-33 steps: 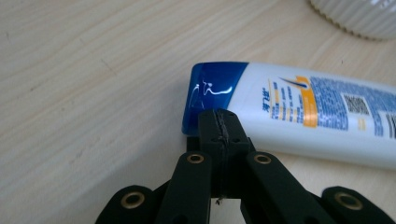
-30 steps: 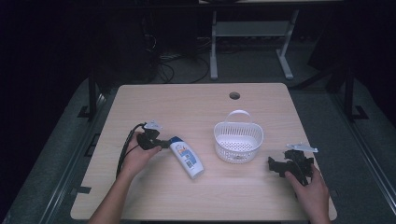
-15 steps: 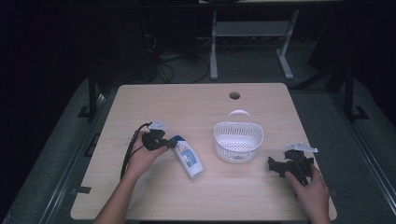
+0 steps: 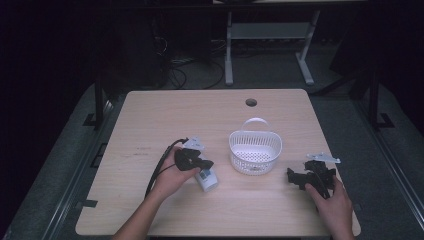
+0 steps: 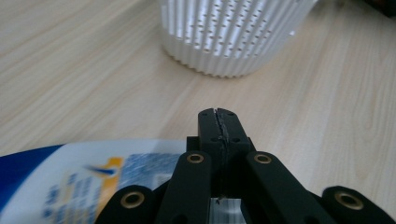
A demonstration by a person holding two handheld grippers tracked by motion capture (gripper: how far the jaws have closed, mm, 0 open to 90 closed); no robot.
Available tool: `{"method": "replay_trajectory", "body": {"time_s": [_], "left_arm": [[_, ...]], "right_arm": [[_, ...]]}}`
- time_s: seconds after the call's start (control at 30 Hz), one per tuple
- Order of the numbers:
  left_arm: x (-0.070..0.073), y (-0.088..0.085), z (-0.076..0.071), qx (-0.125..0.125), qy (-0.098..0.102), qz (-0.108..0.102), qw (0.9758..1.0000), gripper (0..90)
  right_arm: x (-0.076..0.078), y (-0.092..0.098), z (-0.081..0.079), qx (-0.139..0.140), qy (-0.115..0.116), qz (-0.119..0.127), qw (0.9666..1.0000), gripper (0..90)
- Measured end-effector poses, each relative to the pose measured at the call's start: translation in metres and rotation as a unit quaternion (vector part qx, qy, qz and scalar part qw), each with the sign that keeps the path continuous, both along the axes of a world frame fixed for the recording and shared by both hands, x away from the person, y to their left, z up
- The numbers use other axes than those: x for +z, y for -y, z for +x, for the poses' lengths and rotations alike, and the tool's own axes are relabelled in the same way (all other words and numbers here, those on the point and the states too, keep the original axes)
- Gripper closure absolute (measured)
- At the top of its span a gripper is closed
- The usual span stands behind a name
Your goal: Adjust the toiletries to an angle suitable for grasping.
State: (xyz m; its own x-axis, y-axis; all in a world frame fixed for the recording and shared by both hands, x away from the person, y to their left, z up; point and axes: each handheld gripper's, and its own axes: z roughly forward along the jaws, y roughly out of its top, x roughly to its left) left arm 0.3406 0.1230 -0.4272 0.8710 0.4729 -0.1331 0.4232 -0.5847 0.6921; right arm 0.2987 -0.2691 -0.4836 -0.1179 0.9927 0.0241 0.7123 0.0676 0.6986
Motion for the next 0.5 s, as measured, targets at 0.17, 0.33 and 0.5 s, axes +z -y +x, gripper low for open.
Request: {"method": "replay_trajectory", "body": {"time_s": [0.17, 0.33, 0.5], "left_arm": [[-0.005, 0.011, -0.004, -0.014, -0.007, 0.003, 0.9999, 90.0], [-0.011, 0.022, -0.007, -0.028, -0.013, 0.014, 0.9994, 90.0], [-0.018, 0.029, -0.009, -0.035, -0.019, 0.027, 0.9988, 90.0]], "right_arm": [[0.000, 0.000, 0.000, 0.000, 0.000, 0.000, 1.0000, 0.4], [0.000, 0.000, 0.000, 0.000, 0.000, 0.000, 1.0000, 0.4], [0.000, 0.000, 0.000, 0.001, 0.000, 0.000, 1.0000, 0.4]]}}
